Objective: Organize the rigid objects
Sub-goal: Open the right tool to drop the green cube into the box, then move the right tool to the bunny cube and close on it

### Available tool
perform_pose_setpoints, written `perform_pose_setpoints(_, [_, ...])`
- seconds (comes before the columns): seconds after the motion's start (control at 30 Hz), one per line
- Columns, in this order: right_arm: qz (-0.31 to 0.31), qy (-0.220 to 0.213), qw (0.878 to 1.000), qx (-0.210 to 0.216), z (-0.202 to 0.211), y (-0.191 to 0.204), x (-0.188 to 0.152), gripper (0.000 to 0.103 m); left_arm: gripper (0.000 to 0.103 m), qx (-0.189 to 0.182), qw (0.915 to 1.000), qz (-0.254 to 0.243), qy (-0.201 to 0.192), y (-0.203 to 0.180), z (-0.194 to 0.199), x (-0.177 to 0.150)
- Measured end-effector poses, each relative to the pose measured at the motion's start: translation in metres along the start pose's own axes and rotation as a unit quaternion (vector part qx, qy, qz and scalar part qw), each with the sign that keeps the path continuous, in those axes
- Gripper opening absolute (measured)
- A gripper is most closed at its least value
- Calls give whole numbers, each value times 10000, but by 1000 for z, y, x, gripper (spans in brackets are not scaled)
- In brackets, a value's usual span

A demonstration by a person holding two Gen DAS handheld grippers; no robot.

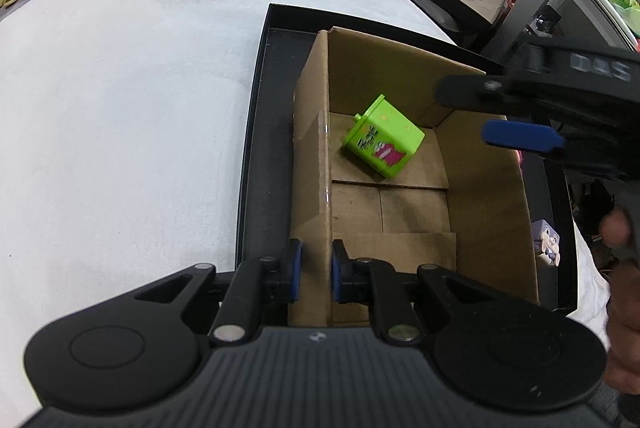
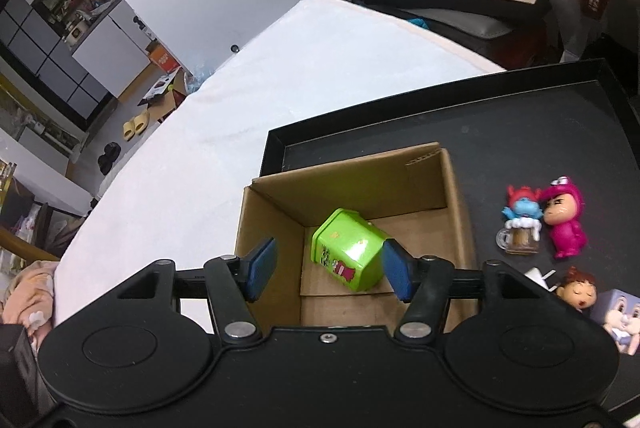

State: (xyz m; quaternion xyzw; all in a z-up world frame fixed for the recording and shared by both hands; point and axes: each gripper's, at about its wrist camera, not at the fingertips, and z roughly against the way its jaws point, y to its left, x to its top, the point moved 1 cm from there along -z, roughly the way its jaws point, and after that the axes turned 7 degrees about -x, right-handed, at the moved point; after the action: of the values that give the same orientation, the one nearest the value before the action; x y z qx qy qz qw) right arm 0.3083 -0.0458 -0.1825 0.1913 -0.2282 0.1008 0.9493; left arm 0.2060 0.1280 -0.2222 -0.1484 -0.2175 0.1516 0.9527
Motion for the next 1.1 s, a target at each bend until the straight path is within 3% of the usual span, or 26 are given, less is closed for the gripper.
perform_pose_setpoints(0.2, [-15,-131,9999,-54,26,-18,1,60,14,11,10000,24,-7,0,-1,1])
perform_pose_setpoints(0.63, [-329,-305,9967,-674,61,-85,-12,65,14,123,9999,-88,-65,-5,-1,-1])
perform_pose_setpoints(0.77, [-339,-349,9946,-916,68,-100,-18,74,14,141,9998,-128,-64,-6,0,-1])
perform_pose_setpoints(0.97, [-474,-320,9923,-1097,73,-124,-26,75,14,191,9997,-160,-42,-6,1,0])
perform_pose_setpoints(1.1, [-506,-311,9894,-1326,73,-136,-31,83,14,264,9995,-165,-71,-7,1,1])
